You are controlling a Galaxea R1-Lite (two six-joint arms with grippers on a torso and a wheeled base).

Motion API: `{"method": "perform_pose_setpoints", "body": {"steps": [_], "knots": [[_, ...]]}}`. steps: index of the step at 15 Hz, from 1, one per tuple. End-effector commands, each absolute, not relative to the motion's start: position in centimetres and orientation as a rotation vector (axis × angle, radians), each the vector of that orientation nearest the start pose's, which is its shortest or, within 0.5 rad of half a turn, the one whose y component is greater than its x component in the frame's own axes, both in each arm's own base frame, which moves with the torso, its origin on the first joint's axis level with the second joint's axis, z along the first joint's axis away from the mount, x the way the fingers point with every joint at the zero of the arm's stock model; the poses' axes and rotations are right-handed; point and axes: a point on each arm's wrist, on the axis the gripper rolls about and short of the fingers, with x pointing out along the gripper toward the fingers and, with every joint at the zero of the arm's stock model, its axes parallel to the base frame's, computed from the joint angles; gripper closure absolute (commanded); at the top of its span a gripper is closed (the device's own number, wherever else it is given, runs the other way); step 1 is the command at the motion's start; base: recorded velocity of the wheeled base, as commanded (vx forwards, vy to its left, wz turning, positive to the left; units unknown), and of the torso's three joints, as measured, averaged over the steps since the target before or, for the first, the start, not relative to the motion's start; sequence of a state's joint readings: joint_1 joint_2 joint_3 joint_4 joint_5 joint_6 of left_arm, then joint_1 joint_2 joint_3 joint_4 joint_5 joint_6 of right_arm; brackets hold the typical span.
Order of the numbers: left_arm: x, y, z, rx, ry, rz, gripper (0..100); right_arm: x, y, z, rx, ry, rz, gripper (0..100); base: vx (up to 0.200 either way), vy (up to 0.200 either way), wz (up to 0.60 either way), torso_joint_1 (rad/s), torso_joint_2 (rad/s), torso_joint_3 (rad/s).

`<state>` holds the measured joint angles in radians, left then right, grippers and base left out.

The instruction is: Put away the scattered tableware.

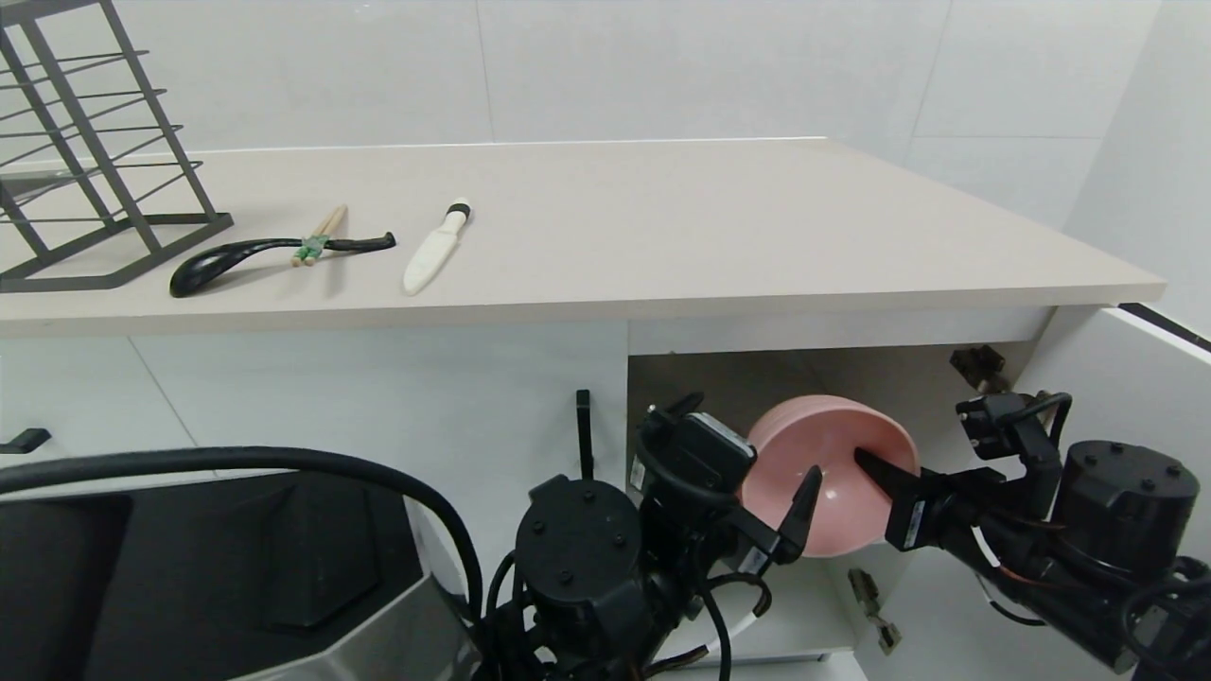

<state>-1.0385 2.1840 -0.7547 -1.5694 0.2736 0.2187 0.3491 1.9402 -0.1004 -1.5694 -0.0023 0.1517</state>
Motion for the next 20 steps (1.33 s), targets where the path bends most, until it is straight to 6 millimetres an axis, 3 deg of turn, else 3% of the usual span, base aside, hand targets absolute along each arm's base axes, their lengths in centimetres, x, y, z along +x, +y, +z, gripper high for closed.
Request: {"method": "perform_pose_setpoints", "body": {"steps": [1,5,7,8,11,13,17,20], "knots": [[18.8,-30.4,11.0,0.115,-0.205,-0.756,0,22.1,7.9,5.7,0.097,0.324,0.316,100,0.000,0.000,0.00,0.000,0.00,0.000],[18.3,-27.3,10.7,0.168,-0.173,-0.881,0,22.0,7.9,5.5,0.095,0.332,0.315,100,0.000,0.000,0.00,0.000,0.00,0.000],[18.5,-26.7,10.9,0.170,-0.176,-0.899,0,21.9,7.9,5.5,0.094,0.336,0.315,100,0.000,0.000,0.00,0.000,0.00,0.000],[18.9,-25.1,11.0,0.180,-0.167,-0.924,0,21.9,7.9,5.5,0.094,0.338,0.318,100,0.000,0.000,0.00,0.000,0.00,0.000],[17.9,-22.8,11.6,0.186,-0.154,-0.952,0,21.8,8.0,5.4,0.093,0.340,0.322,100,0.000,0.000,0.00,0.000,0.00,0.000],[16.7,-20.5,12.1,0.192,-0.155,-1.025,0,21.6,8.0,5.3,0.090,0.350,0.324,100,0.000,0.000,0.00,0.000,0.00,0.000],[14.4,-16.8,13.5,0.180,-0.175,-1.010,0,20.9,8.3,5.2,0.090,0.366,0.341,100,0.000,0.000,0.00,0.000,0.00,0.000],[12.1,-13.9,14.9,0.152,-0.235,-0.994,0,20.1,9.6,5.6,0.253,0.391,0.379,100,0.000,0.000,0.00,0.000,0.00,0.000]]}}
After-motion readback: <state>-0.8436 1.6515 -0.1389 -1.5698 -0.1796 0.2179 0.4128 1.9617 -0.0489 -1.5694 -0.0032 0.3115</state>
